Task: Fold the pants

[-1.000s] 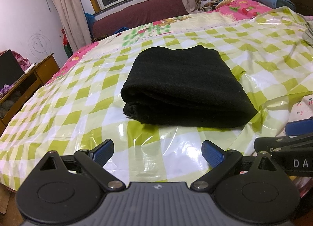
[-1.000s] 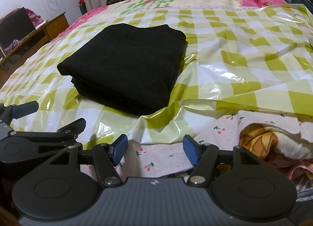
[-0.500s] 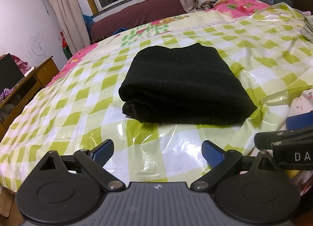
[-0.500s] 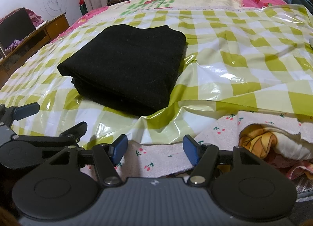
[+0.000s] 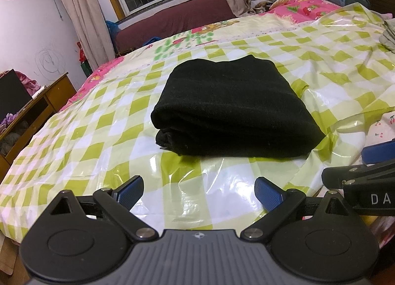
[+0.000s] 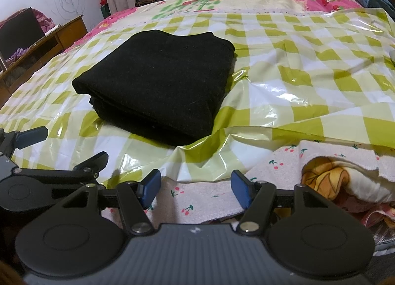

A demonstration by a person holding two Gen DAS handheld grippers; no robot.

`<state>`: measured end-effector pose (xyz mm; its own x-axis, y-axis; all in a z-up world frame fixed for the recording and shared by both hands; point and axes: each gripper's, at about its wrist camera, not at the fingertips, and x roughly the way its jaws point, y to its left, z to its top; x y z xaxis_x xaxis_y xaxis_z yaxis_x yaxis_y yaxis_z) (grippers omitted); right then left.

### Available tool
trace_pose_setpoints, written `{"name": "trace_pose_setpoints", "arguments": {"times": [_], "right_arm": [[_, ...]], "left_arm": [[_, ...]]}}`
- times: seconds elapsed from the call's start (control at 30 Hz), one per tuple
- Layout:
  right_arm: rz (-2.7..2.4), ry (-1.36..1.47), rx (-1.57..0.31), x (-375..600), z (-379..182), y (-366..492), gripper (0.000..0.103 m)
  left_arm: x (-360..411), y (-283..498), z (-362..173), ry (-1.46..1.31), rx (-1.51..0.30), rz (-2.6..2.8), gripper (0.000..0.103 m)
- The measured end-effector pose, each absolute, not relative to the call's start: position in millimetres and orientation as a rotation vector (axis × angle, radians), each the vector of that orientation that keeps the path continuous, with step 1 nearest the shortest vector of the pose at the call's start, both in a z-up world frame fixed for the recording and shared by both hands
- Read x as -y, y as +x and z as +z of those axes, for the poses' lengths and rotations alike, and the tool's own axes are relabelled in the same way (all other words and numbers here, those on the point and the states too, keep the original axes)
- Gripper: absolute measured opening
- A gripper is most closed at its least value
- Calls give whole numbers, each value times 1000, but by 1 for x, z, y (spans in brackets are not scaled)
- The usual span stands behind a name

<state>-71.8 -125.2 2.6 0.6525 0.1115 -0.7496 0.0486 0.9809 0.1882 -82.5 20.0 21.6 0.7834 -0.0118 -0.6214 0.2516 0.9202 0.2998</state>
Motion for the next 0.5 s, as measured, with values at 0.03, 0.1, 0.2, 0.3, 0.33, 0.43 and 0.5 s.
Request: {"name": "trace_pose_setpoints", "arguments": {"times": [0.03,0.1,0.2,0.3,0.33,0.43,0.5], "right_arm": [[36,198,-861,125,3,-72,64],[36,198,-861,125,3,-72,64],[35,197,-861,125,3,-72,64],[35,194,-860,125,2,-72,64],[35,195,-861,125,2,-72,64],[35,194,-860,124,2,-72,64],[34,193,-861,124,2,-72,64]], "left_arm": [[-20,-83,22,383,-659,-146,103],[-20,-83,22,383,-659,-146,103],[-20,-82,22,384,-659,-146,103],[-20,-83,21,385,-659,-146,103],[-20,-83,21,385,-658,-145,103],[-20,-84,20,389,-656,-145,103],[-20,-84,20,389,-656,-144,103]]}}
